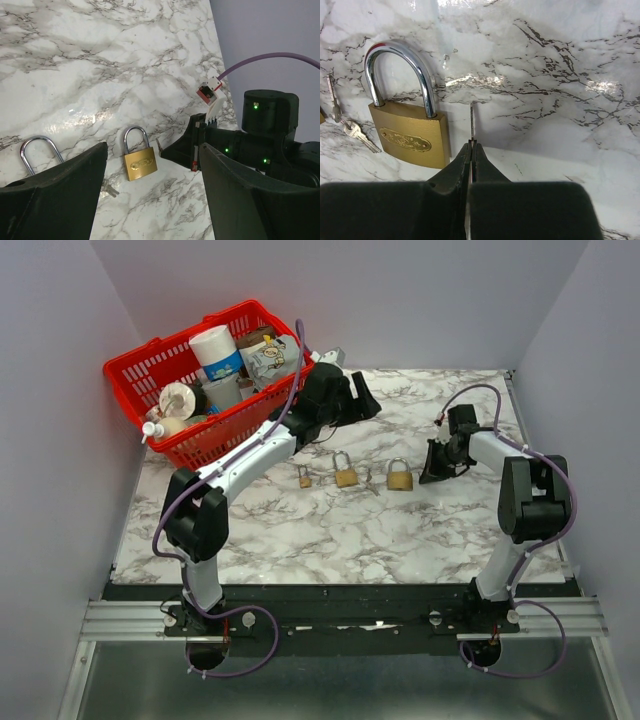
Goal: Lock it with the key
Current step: Place the key at the center of the board, then reset both arms
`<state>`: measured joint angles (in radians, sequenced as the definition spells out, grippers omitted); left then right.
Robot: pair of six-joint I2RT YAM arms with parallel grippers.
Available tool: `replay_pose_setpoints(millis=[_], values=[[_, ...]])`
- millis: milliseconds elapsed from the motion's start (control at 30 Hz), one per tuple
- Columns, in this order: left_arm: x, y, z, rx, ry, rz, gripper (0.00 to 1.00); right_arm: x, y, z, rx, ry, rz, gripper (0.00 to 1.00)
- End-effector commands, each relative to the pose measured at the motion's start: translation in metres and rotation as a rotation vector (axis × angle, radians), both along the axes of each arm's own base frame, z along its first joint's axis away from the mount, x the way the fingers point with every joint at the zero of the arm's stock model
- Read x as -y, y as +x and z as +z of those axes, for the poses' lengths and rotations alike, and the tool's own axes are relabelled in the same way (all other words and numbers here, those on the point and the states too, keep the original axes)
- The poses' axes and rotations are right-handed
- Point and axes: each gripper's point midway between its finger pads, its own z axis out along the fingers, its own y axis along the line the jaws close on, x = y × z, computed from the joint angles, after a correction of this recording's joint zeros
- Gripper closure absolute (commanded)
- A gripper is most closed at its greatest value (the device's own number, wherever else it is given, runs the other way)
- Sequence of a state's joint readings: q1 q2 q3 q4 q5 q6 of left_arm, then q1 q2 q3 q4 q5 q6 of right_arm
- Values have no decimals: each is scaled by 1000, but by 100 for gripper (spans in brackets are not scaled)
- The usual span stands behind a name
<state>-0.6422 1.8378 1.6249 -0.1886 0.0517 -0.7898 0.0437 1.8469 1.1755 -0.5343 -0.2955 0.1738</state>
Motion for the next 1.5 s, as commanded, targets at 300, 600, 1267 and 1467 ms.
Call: replay_pose_setpoints(millis=[300,600,1267,1467], values=[[-8,-6,24,33,-38,-26,18,12,-17,-4,-66,-44,-14,59],[-23,-12,47,130,51,-73,1,19,-6,40,71,-55,41,41],[-236,-29,67,40,409,-45,1,-27,-16,273,806,164,253,0],[-264,-75,31,68,520,-21,1,-30,-46,259,823,167,277,0]])
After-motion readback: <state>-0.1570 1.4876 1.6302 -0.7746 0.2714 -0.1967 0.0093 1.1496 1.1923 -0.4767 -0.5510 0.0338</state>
